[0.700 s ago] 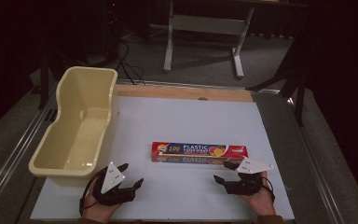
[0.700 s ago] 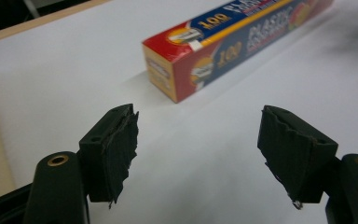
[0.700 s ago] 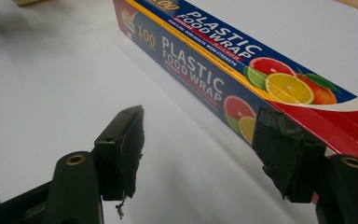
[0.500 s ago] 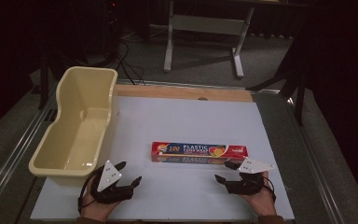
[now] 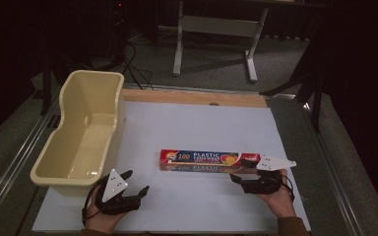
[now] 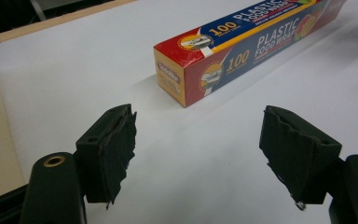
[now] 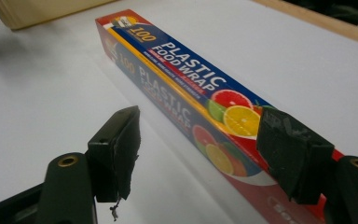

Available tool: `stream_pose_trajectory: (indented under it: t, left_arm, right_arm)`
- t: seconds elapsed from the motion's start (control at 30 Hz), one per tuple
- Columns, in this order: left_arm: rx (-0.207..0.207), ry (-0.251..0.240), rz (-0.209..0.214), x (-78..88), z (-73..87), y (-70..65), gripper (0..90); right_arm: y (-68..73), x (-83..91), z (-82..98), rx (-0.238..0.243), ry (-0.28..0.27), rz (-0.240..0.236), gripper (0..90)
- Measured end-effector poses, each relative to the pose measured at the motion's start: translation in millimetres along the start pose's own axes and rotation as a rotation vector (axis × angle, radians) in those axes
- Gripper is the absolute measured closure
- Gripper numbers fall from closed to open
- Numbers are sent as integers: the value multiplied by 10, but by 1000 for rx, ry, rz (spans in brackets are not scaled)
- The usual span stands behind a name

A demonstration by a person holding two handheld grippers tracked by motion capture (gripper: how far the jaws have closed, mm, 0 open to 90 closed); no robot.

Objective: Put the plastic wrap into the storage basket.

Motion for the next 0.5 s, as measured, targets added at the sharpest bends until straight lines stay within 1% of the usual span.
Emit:
stream_pose_trajectory:
  t: [0.1,0.13,0.2,0.33,0.43,0.47,0.5]
  left_arm:
    - [7,-3,6,2,-5,-11,262]
    - [2,-1,7,2,-3,-13,262]
    - [1,1,7,-2,1,-14,262]
    - [1,9,1,-4,16,-7,261]
    - [1,9,3,-10,18,-11,260]
    - [1,9,3,-10,18,-11,261]
    - [1,11,4,-14,21,-17,261]
  right_arm:
    - [-62,-23,-2,2,18,3,296]
    - [-139,-63,2,9,43,2,288]
    - [-197,-103,12,20,67,1,278]
    - [-325,-196,43,19,113,-7,268]
    - [-397,-255,42,16,134,-28,257]
    - [-397,-255,42,16,134,-28,257]
    - [-416,-275,45,17,146,-37,245]
Point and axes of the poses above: each handheld gripper's, and its own axes: x roughly backward along the jaws, z roughly out of its underside, y roughly to its left, the point moved 10 cm from there along -x, roughly forward along the jaws, and after that the axes turned 14 degrees about -y, right-handed, at the moved point
